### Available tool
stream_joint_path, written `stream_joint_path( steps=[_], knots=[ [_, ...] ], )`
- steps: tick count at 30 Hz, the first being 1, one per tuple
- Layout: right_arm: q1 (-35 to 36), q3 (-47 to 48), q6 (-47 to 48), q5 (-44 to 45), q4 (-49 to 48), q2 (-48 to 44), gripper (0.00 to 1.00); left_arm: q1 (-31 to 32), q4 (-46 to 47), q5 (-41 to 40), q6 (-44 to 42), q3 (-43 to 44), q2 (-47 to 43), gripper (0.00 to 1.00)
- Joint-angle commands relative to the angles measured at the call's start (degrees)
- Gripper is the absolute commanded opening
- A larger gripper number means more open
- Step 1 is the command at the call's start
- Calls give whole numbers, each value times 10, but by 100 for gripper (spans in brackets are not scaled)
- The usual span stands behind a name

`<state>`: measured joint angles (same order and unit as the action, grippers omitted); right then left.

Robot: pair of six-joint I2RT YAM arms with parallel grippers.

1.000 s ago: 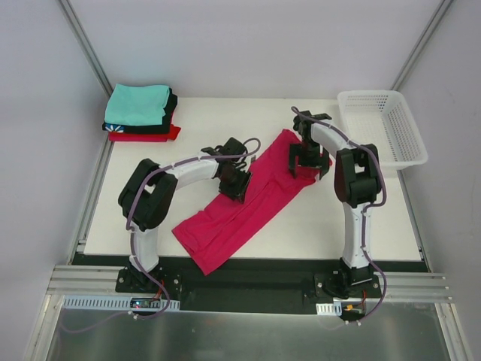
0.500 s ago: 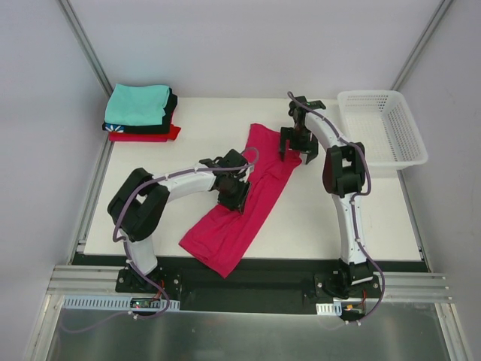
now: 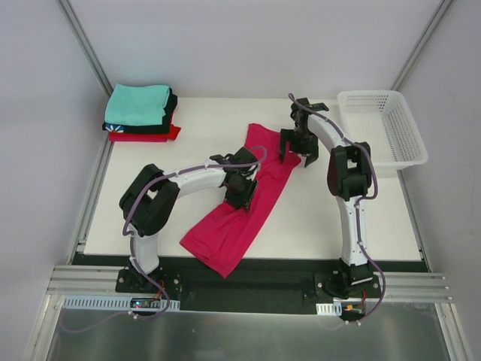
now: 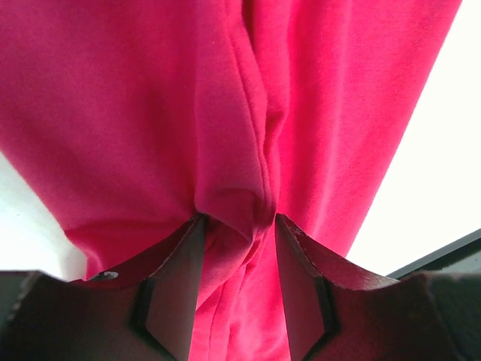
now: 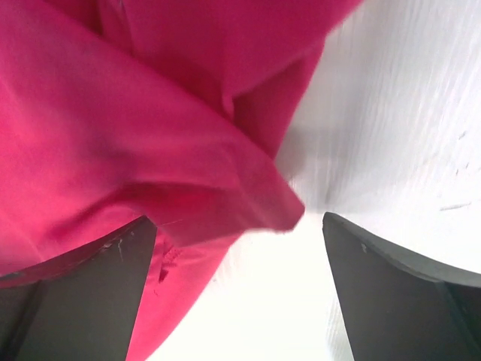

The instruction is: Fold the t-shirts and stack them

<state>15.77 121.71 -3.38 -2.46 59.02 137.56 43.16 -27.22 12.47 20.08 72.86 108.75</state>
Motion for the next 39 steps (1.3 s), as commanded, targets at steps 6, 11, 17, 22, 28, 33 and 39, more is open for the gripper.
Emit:
stream_joint_path(
  steps=[6, 11, 17, 22, 28, 33, 39],
  knots=[
    [15, -104, 10, 21, 14, -192, 96, -4, -64, -51, -17, 59, -33, 44],
    [19, -180, 3, 21, 14, -272, 96, -21, -78, -60, -22, 94, -46, 47],
    [35, -321, -35, 45, -26, -423, 96, -65, -69, -75, -52, 220, 11, 47],
    [64, -433, -70, 51, -65, -577, 96, -110, -4, -8, -50, 321, 76, 46],
    [108, -493, -102, 37, -52, -665, 96, -138, 31, 113, 0, 452, 205, 45],
    [121, -493, -104, 44, -30, -703, 96, -142, 33, 154, 37, 512, 284, 45],
    [126, -503, -106, 39, -18, -721, 96, -158, 32, 174, 76, 546, 335, 45]
  ],
)
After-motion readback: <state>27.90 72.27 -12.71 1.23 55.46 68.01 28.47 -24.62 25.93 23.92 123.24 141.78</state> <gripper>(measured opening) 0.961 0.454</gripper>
